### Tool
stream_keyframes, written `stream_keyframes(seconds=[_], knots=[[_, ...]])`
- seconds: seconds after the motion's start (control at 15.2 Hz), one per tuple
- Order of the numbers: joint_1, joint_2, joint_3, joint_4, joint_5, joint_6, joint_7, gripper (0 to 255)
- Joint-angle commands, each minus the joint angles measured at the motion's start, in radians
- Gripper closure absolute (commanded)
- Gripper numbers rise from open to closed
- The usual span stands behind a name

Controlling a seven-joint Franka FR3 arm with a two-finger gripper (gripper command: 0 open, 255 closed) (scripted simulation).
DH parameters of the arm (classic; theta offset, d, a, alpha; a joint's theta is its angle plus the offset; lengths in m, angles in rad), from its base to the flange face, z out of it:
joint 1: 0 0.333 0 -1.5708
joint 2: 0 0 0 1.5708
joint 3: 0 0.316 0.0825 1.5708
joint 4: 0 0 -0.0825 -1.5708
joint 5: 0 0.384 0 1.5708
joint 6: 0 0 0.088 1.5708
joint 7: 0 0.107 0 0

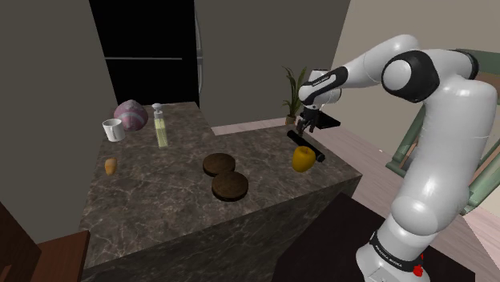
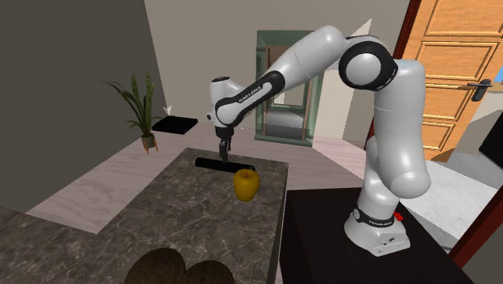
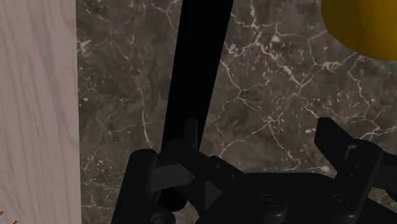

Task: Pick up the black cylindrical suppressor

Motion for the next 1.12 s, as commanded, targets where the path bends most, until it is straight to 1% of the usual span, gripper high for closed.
stream_keyframes(seconds=[0.0,0.4,0.86,0.99,1.06], knots=[[-0.025,0.088,-0.003,0.075,0.029,0.001,-0.026,0],[-0.097,0.309,0.005,0.282,0.089,-0.015,-0.067,0],[-0.105,0.366,0.017,0.271,0.105,0.052,-0.074,0],[-0.106,0.371,0.018,0.271,0.106,0.057,-0.074,0],[-0.106,0.370,0.017,0.270,0.106,0.057,-0.075,255]])
